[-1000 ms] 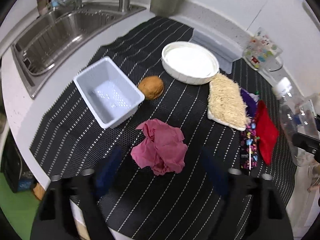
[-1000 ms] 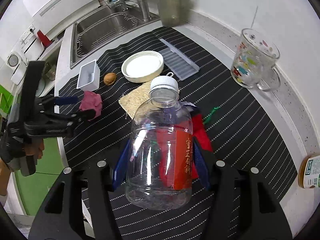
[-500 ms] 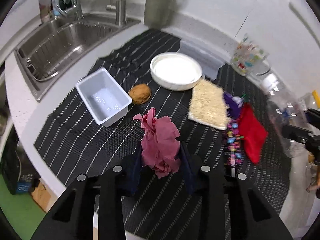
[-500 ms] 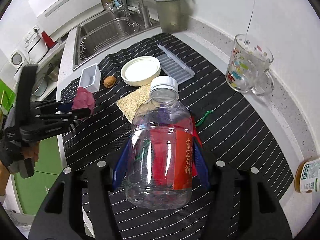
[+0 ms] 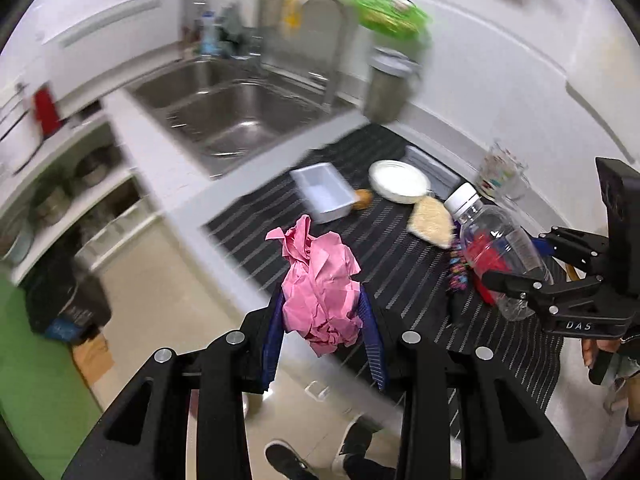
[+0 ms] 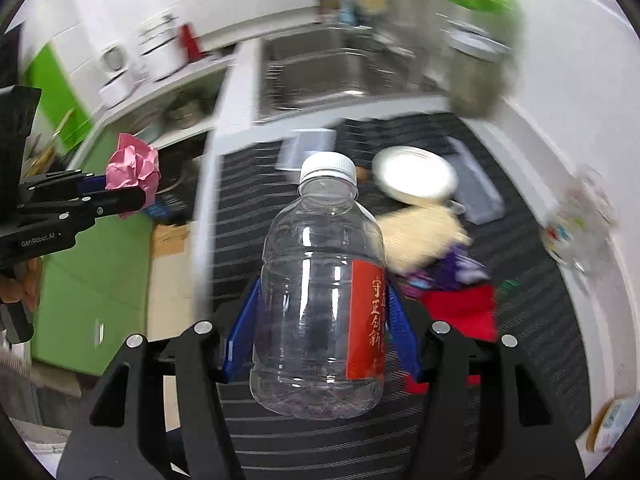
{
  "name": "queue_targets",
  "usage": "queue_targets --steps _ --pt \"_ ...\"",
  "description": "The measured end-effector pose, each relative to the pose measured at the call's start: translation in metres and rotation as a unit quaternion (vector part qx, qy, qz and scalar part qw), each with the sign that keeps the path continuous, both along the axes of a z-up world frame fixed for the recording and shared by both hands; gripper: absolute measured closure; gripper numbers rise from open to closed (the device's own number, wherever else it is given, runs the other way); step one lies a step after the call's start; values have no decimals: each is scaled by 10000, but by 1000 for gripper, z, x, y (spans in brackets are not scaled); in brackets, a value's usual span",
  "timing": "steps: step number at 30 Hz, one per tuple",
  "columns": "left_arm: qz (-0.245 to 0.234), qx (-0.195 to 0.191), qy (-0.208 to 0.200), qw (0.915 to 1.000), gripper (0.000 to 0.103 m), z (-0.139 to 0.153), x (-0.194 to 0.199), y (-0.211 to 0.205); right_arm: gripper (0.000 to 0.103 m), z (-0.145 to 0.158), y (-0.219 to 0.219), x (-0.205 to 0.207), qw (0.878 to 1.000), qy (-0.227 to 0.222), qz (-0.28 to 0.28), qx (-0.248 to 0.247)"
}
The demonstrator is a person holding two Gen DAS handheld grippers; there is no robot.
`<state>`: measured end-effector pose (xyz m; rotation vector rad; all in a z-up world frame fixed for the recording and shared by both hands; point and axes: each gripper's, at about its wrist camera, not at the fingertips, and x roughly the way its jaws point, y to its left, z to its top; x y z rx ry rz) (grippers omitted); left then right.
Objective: Collect trash
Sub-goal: 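Carry both items over the pink bin and open both tools to drop them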
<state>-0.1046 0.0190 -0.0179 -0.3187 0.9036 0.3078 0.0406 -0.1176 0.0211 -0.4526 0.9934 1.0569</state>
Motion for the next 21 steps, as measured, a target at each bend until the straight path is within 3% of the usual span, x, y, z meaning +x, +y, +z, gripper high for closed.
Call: queue_targets --steps 6,11,18,21 --pt "739 56 0 9972 67 2 -84 39 44 -3 68 -67 9967 148 781 175" --pt "1092 -16 151 9939 67 -21 -143 73 44 -27 124 -126 9922 314 1206 75" --pt "1170 -351 390 9917 67 -97 -178 117 44 -100 183 -179 9887 523 1371 -303" --pt "1209 -502 487 9902 67 -160 -183 136 44 -154 203 -187 9875 563 1392 -474"
